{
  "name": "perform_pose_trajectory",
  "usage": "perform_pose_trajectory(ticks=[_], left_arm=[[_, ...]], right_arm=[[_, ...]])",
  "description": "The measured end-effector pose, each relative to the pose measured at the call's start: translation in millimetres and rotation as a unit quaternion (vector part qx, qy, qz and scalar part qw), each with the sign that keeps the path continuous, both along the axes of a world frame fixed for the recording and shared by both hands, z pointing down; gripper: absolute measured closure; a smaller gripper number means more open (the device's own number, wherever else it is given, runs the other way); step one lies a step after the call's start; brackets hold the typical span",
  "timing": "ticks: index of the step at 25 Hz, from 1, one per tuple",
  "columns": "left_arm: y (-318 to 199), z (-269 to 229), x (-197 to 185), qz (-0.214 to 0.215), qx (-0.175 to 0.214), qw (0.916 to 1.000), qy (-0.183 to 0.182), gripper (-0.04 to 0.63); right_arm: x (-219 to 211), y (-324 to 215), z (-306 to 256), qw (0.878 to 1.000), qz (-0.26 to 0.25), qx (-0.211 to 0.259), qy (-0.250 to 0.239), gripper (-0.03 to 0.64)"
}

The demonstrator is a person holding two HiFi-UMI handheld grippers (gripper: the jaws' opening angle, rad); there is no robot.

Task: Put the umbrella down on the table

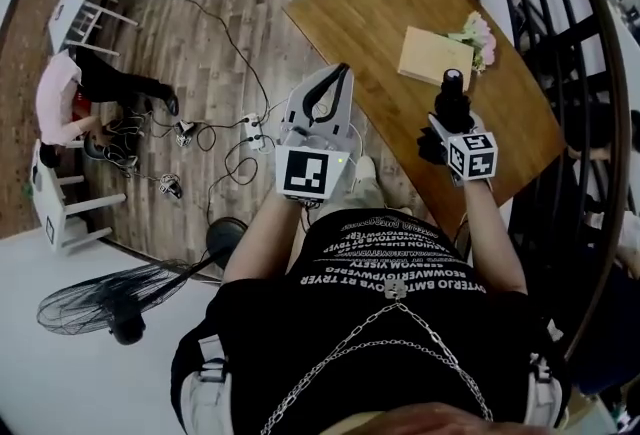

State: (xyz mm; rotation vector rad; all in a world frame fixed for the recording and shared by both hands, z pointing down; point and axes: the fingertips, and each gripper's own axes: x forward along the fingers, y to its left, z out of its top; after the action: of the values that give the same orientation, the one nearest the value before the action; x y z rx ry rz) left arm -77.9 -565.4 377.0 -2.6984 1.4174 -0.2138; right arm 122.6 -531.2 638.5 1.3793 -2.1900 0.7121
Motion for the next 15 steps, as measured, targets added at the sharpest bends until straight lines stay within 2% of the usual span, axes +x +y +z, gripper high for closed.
perform_pose_trajectory(ticks=[6,15], left_arm=[[-12.2,12.3,1.0,0.001,-0.01,0.9999,-0.005,0.566],[-20.2,29.0,-9.9,-0.005,-0.028,0.9994,-0.019,0.566]], right_arm=[[4.4,-4.6,65.3,0.998,-0.004,-0.058,0.024,0.33],[4.5,-1.5,141.8,0.988,0.013,-0.154,0.018,0.33]])
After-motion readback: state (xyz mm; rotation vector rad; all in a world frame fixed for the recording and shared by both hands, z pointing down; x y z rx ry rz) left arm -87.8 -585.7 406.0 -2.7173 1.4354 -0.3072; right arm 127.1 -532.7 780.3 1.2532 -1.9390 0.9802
